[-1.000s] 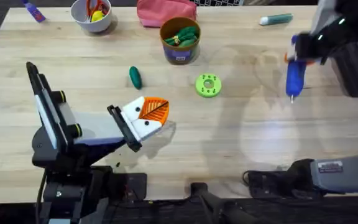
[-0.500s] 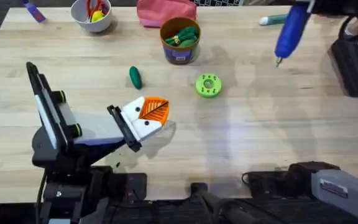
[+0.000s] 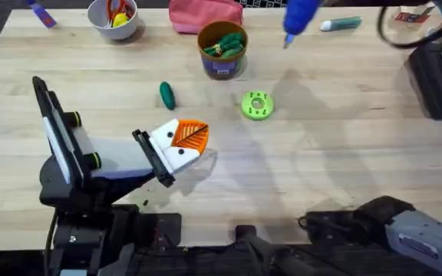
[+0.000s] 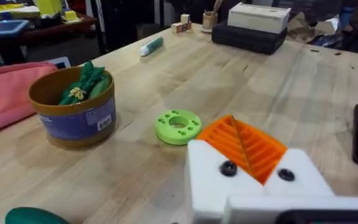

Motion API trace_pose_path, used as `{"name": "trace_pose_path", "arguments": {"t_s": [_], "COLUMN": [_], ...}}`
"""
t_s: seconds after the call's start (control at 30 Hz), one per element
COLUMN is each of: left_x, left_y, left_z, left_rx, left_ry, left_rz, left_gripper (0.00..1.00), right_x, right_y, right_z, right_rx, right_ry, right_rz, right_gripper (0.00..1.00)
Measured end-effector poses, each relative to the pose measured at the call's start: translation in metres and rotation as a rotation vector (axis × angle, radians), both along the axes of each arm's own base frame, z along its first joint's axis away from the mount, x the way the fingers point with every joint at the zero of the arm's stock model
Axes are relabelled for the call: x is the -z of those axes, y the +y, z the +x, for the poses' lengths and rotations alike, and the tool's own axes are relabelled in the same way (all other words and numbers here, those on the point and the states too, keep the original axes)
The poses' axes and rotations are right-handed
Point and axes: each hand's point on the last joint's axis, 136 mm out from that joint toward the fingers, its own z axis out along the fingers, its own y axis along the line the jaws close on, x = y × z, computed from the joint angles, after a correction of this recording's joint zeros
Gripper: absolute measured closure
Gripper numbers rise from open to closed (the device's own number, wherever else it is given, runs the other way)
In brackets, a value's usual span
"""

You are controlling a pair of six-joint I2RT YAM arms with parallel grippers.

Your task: Pick up the gripper from the table and insert it into the empty holder that is missing its gripper. Then pick up a screw, insert it into the mounting hole, and use the screwdriver to tighten it. Finally, clean up the table by picking up the vegetable and placing it into the bucket.

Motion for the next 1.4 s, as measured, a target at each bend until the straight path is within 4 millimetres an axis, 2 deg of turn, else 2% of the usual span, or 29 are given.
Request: {"name": "trace_pose_path", "arguments": {"t_s": [0.2, 0.37, 0.63, 0.83, 0.97, 1.13, 1.3, 1.4], "left_x": [0.000, 0.000, 0.000, 0.000, 0.000, 0.000, 0.000, 0.000], "left_y": [0.000, 0.000, 0.000, 0.000, 0.000, 0.000, 0.000, 0.000], "left_z": [0.000, 0.000, 0.000, 0.000, 0.000, 0.000, 0.000, 0.000], "left_rx": [0.000, 0.000, 0.000, 0.000, 0.000, 0.000, 0.000, 0.000], "left_ry": [0.000, 0.000, 0.000, 0.000, 0.001, 0.000, 0.000, 0.000], "left_rz": [0.000, 0.000, 0.000, 0.000, 0.000, 0.000, 0.000, 0.000], "left_gripper": [0.981, 0.981, 0.981, 0.981, 0.981, 0.981, 0.981, 0.981], "right_x": [-0.003, -0.014, -0.034, -0.034, -0.028, -0.019, -0.012, -0.015], "right_y": [0.040, 0.076, 0.112, 0.141, 0.162, 0.176, 0.182, 0.183], "right_z": [-0.012, -0.031, -0.080, -0.107, -0.118, -0.125, -0.128, -0.133], "right_rx": [-0.125, -0.357, -0.705, -0.868, -0.946, -1.024, -1.058, -1.072], "right_ry": [-0.110, -0.168, -0.309, -0.389, -0.415, -0.426, -0.414, -0.439], "right_rz": [0.141, 0.188, 0.158, 0.131, 0.129, 0.126, 0.125, 0.124], "right_gripper": [0.976, 0.976, 0.976, 0.976, 0.976, 0.976, 0.976, 0.976]}}
